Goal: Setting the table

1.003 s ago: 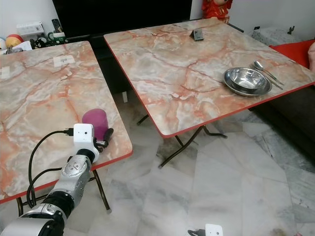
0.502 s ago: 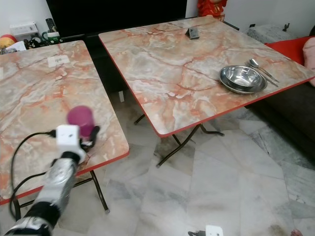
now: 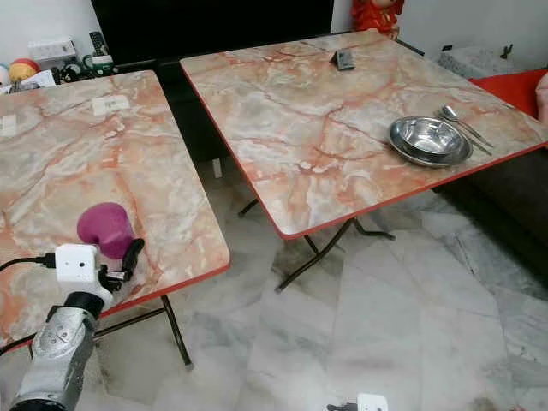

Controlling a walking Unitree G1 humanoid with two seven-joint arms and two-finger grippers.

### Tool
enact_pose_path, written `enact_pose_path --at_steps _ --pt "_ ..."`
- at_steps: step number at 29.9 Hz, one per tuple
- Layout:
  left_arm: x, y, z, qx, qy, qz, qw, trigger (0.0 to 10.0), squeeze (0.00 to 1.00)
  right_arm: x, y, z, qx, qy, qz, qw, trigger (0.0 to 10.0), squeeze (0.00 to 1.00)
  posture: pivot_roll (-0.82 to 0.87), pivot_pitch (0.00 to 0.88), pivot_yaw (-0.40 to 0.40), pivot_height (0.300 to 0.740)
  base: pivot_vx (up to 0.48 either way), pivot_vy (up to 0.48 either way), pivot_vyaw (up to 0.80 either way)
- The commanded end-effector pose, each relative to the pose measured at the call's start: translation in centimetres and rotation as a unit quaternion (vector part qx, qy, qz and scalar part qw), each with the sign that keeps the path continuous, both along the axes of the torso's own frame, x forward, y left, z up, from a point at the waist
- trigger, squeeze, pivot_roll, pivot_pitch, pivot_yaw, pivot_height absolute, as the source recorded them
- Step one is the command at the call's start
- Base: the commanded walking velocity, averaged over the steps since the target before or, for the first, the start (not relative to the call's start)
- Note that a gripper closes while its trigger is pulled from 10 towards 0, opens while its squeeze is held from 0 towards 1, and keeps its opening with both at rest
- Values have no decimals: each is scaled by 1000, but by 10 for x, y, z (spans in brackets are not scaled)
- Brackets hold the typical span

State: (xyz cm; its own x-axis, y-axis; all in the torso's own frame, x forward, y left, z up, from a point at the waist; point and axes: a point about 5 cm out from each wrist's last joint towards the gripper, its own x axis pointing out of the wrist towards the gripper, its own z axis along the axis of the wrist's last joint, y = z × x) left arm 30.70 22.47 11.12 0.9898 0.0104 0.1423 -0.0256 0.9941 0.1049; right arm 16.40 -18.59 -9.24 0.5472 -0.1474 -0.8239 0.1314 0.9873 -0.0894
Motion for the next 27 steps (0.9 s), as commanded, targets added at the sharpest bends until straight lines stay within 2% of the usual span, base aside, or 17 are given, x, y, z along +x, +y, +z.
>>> enact_pose_path --at_steps 1,11,27 --pt "2 -7 3 -1 -2 -9 1000 10000 0 -3 -2 -1 -10 3 7 1000 10000 0 32 93 -22 740 0 0 800" --pt "0 -18 4 -12 5 -13 1000 10000 0 -4 -4 -1 -12 6 9 1000 10000 0 33 108 -25 740 0 0 800" --pt "-8 -12 1 -3 21 0 1000 10000 0 -1 -5 0 -16 5 17 1000 10000 0 39 118 -37 740 0 0 800"
